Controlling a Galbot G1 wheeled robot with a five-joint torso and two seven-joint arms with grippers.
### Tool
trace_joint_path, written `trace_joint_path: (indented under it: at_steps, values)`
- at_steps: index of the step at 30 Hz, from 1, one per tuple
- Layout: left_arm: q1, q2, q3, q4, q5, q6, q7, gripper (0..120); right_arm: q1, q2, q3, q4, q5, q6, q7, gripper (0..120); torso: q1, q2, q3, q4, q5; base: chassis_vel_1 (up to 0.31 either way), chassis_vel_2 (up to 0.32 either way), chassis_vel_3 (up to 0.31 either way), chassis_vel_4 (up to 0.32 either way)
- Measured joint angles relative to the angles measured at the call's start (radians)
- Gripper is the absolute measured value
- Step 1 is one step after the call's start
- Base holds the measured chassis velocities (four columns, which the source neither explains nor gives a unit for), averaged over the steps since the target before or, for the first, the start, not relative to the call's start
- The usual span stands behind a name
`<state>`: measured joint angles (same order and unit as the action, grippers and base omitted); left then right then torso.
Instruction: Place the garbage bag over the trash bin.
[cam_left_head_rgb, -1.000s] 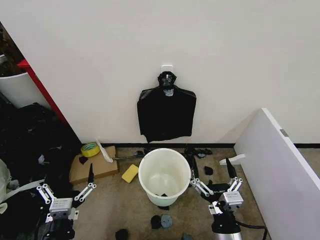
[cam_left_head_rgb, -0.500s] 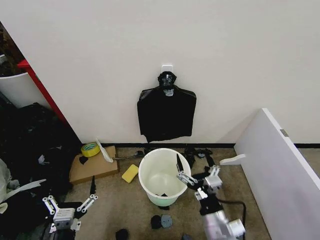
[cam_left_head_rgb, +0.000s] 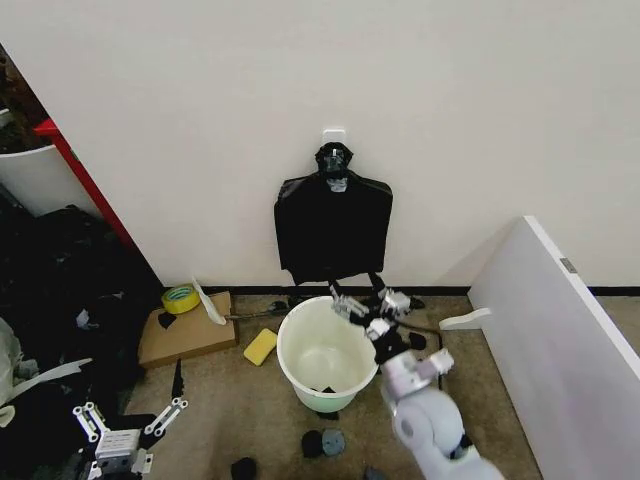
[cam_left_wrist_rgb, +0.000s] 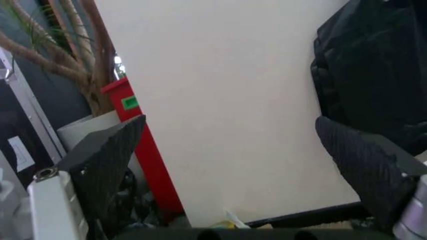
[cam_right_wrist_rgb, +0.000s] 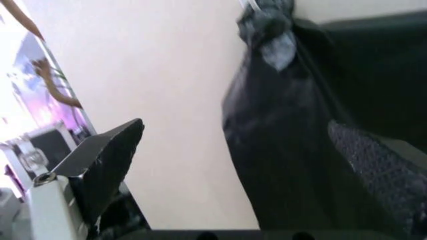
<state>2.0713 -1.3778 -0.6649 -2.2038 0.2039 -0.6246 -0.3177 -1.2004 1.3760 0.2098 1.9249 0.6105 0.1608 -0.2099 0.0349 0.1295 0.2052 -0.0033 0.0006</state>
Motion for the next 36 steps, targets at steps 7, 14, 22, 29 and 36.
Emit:
trace_joint_path:
  at_steps: [7,14,22,29,36]
  values:
    - [-0.001,-0.011,0.009,-0.008,0.020,-0.005,-0.003,100,0.150,0.008,-0.013,-0.101,0.056,-0.037,0.015,100,0.000,0.000,0.000,-0.0001,0.0001,0.000,0.000,0.000,0.000]
    - [0.003,-0.028,0.010,-0.020,0.043,-0.010,-0.013,100,0.268,0.024,-0.020,-0.242,0.080,-0.042,0.029,100,0.000,0.000,0.000,0.0001,0.0002,0.000,0.000,0.000,0.000]
    - [0.007,-0.027,0.015,-0.034,0.059,-0.010,-0.013,100,0.372,0.024,-0.037,-0.303,0.098,-0.046,0.061,100,0.000,0.000,0.000,0.0001,0.0001,0.000,0.000,0.000,0.000]
    - [0.010,-0.024,0.012,-0.040,0.068,-0.007,-0.013,100,0.427,0.023,-0.048,-0.340,0.108,-0.048,0.063,100,0.000,0.000,0.000,0.0000,0.0001,0.000,0.000,0.000,0.000]
    - [0.010,-0.024,0.009,-0.045,0.073,-0.006,-0.013,100,0.464,0.021,-0.057,-0.370,0.115,-0.048,0.068,86,0.000,0.000,0.000,0.0000,0.0000,0.000,0.000,0.000,0.000]
